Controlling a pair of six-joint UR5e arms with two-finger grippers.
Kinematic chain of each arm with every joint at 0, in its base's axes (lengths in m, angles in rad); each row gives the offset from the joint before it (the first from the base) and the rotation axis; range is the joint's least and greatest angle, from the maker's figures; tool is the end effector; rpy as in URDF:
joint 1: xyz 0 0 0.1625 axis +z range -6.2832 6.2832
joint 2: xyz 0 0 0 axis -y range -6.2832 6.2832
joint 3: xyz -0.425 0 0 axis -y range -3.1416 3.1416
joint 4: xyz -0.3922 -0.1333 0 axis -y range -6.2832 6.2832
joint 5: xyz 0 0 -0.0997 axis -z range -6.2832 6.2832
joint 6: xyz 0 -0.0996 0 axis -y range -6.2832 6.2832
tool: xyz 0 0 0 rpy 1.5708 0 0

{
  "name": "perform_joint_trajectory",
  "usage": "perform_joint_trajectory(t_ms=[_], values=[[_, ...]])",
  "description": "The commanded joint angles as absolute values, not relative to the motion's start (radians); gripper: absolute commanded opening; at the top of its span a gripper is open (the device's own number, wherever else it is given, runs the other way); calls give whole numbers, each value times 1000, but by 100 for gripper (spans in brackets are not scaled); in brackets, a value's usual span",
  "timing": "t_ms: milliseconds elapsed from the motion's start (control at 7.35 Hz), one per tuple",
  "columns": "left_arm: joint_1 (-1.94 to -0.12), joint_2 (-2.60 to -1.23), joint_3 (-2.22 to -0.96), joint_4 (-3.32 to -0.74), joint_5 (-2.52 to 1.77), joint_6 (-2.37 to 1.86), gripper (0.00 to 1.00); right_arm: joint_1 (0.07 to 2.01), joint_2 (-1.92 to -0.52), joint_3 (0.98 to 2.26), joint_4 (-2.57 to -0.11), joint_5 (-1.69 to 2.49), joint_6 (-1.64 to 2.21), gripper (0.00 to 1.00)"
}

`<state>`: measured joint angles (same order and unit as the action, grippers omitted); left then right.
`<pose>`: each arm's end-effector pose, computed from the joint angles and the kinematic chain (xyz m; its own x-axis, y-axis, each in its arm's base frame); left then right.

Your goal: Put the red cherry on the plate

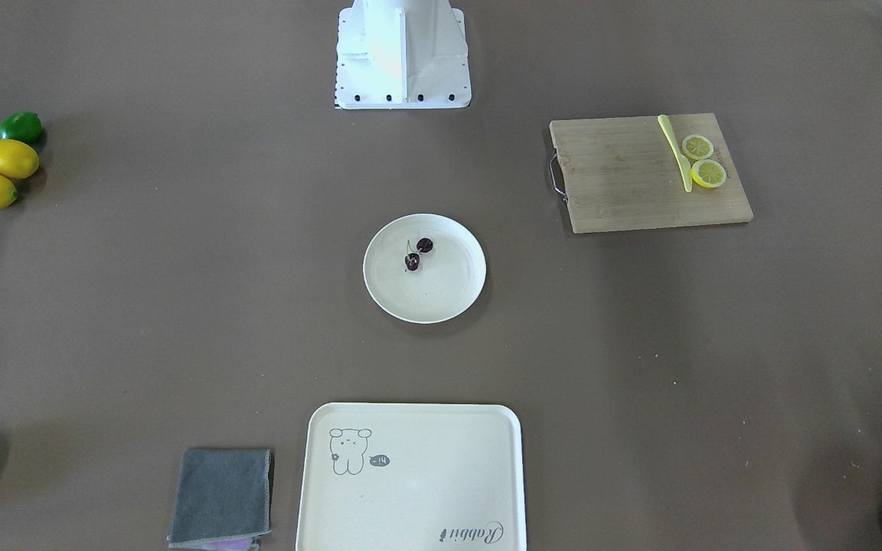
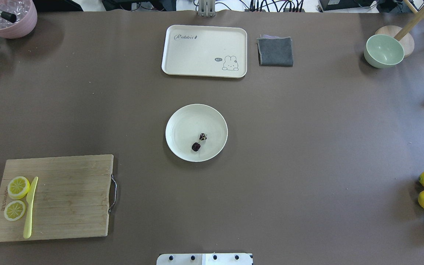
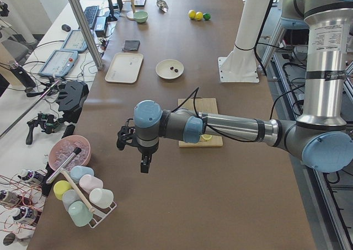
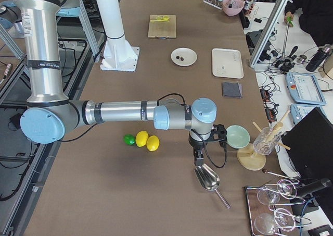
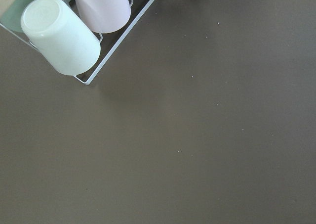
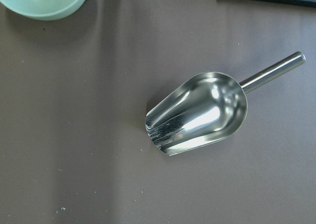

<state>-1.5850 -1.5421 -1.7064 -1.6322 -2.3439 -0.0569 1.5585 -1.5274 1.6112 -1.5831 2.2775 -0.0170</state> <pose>-0.0707 -0.4870 0.5991 0.7154 0.0506 -0.6969 0.0548 0.9902 0.1281 0.0623 -0.5149 0.6227 0.7596 -0.0727 0.6464 0.0252 0.9963 0.0824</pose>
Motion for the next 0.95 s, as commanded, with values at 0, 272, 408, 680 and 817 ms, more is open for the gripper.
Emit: perform_joint_trajectory(t_ms=[0,272,408,680,817], values=[[-1586,-1542,-1686,-1635,-2336,-58,98,1559,-1523,1611,-1583,2278,-17,100],[-1592,-1542,-1686,-1634,-2339,-58,98,1559,-1531,1614,-1583,2279,-18,100],[-1594,-1542,-1684,-1635,-2339,-58,98,1559,-1539,1614,-1583,2279,-18,100],[-1601,-1542,-1684,-1635,-2339,-58,98,1559,-1546,1615,-1583,2279,-20,100],[-1603,-1542,-1686,-1635,-2341,-58,98,1559,-1548,1614,-1583,2278,-21,100]])
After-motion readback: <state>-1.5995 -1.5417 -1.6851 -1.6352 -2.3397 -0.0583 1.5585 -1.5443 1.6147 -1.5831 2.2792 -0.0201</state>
